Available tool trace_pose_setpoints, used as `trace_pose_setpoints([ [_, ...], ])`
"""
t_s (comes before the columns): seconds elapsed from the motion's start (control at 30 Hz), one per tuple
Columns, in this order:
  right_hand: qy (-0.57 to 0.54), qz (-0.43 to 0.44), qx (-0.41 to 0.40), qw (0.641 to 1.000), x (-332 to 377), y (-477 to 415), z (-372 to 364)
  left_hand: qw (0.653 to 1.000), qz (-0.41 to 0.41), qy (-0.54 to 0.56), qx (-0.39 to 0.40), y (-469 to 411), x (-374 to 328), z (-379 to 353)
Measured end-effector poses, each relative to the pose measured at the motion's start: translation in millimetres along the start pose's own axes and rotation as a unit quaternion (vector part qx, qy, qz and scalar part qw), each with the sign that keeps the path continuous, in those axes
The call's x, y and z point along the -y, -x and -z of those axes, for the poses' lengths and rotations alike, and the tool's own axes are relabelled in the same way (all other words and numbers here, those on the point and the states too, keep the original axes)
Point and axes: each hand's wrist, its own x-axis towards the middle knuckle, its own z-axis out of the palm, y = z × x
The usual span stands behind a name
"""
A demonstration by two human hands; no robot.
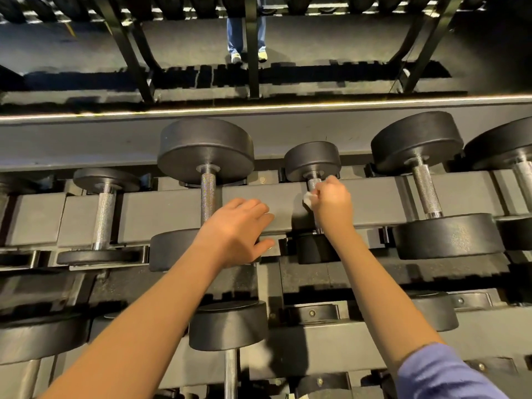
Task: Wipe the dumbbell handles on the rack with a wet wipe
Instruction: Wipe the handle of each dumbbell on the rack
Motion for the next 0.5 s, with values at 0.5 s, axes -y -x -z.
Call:
trace_pose_setpoints([
  [0.5, -0.010, 0.002, -0.027, 1.000, 0.3, 5.0, 1.8, 0.999, -0.013, -0.044, 0.006, -2.5, 2.0, -1.7],
])
